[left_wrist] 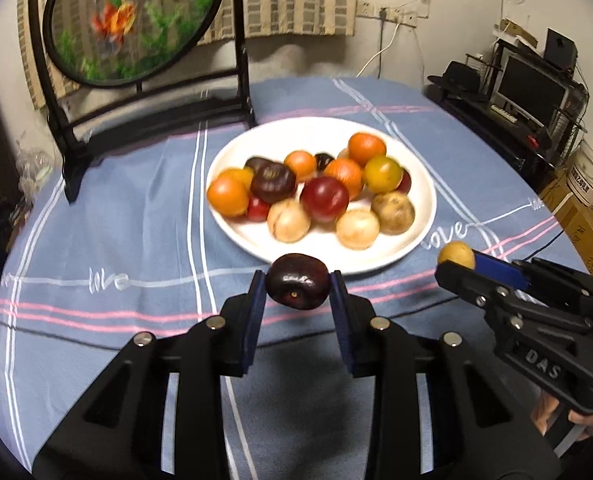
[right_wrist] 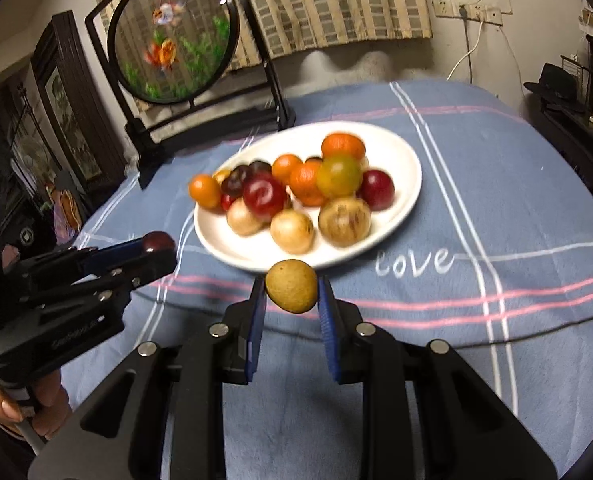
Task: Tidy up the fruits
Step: 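Carry both fruits onto the plate and open both tools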
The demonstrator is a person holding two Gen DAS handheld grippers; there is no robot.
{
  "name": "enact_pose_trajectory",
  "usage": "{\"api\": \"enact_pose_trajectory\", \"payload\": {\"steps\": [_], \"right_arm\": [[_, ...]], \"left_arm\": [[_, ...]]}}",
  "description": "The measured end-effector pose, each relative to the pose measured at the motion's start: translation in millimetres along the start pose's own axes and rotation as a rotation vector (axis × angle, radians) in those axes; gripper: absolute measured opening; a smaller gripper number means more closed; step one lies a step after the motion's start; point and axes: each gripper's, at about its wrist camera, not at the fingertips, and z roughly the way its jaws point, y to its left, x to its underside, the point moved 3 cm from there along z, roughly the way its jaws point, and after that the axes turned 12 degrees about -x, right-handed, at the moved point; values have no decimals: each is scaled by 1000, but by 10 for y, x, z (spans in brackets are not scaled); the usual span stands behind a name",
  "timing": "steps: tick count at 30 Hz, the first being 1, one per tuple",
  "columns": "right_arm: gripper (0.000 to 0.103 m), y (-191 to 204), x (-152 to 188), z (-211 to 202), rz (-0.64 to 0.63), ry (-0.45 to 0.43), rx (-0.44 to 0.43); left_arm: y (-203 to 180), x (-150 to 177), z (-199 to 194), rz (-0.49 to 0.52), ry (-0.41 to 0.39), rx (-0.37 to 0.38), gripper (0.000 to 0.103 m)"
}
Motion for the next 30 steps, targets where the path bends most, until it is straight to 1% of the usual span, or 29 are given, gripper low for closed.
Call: {"api": "enact_pose_trajectory", "payload": {"steps": [4,7,11,15,18,21,23,25,26,27,28,29,30], "right_arm": [[26,19,-227,8,-18,-14,-2],[26,7,-422,18,-37,-51,9],[26,-35,-653,168,-46,-62,13],[26,-75,-875,399,-63,-48,21],[26,-115,-1003,601,-75,-26,37],[26,-182,-1081,822,-77,7,69],[27,-228,-1118,915,-71,22,76],[27,-269,-1145,999,-67,45,85],[27,-268,-1147,1004,-69,38,78],[27,-266,-1157,1006,-73,36,81],[27,-267,-1163,1009,-75,35,86],[27,-276,-1168,995,-73,28,93],[28,-292,-1171,984,-67,28,89]], "left_arm": [[22,-196,-6,4,-24,-15,33],[27,-373,38,-1,-36,-36,33],[6,-599,143,-13,-47,-45,33],[-34,-809,348,-15,-51,-72,33],[-3,-931,535,-53,-38,-66,33],[14,-1001,755,-70,-10,-81,33],[29,-1025,886,-79,8,-76,33],[24,-1030,978,-79,17,-86,33],[34,-1026,1011,-84,20,-96,34],[57,-1032,1048,-100,26,-93,40],[85,-1040,1074,-114,33,-94,49],[123,-1043,1095,-129,39,-103,55],[143,-1036,1096,-137,39,-107,63]]}}
